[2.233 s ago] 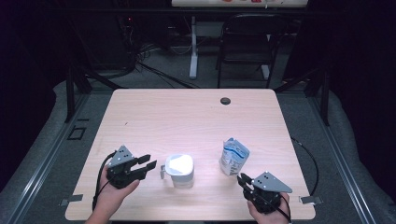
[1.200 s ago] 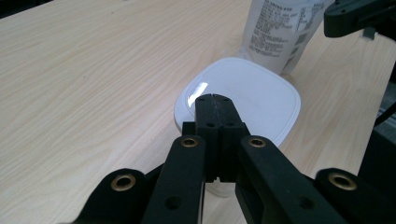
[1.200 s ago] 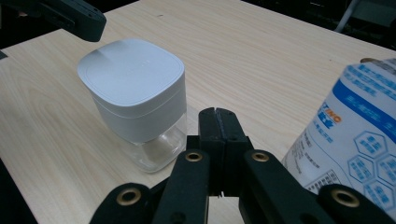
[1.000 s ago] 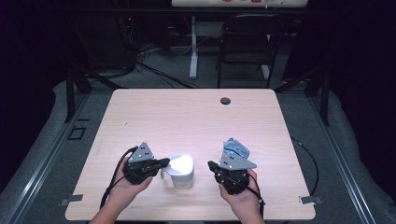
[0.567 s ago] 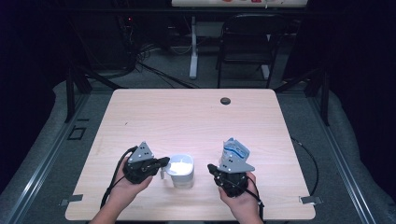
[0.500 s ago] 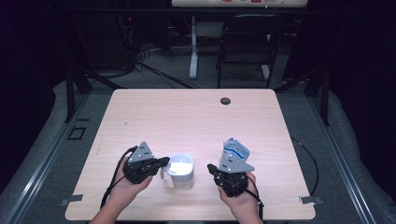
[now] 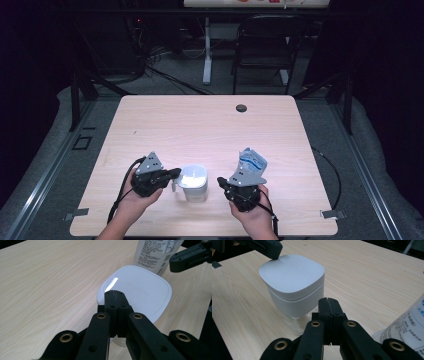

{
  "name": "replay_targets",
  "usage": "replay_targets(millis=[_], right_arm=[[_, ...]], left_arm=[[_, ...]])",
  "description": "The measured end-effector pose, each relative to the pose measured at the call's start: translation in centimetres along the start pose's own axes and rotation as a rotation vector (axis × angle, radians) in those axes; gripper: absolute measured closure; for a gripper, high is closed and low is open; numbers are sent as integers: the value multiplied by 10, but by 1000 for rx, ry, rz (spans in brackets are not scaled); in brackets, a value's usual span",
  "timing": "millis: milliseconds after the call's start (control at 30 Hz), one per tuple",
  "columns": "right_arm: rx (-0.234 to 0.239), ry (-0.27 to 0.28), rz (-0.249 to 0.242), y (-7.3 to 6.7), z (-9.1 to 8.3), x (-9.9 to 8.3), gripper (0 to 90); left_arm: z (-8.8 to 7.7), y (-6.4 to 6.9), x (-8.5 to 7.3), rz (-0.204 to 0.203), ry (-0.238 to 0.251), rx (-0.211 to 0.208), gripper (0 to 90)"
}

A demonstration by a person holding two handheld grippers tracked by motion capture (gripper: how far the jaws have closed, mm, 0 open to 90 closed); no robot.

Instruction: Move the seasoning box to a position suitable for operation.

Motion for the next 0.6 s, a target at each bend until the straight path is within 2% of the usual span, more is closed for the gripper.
replay_targets(millis=[333,600], right_arm=[[24,-24,-31,-10,10,-3,900],[32,-24,-33,-14,15,-4,900]], left_arm=[[0,0,0,-1,0,-1,900],[-1,0,-1,-5,4,-1,900]])
Point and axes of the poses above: each handheld gripper's, and its own axes: z roughly forward along the jaws, x roughly out of its top, y roughly to its right, the point moved 2 cm from there along z, roughly forward along the jaws, and after that the axes turned 3 degrees about x, right-handed, at the moved point
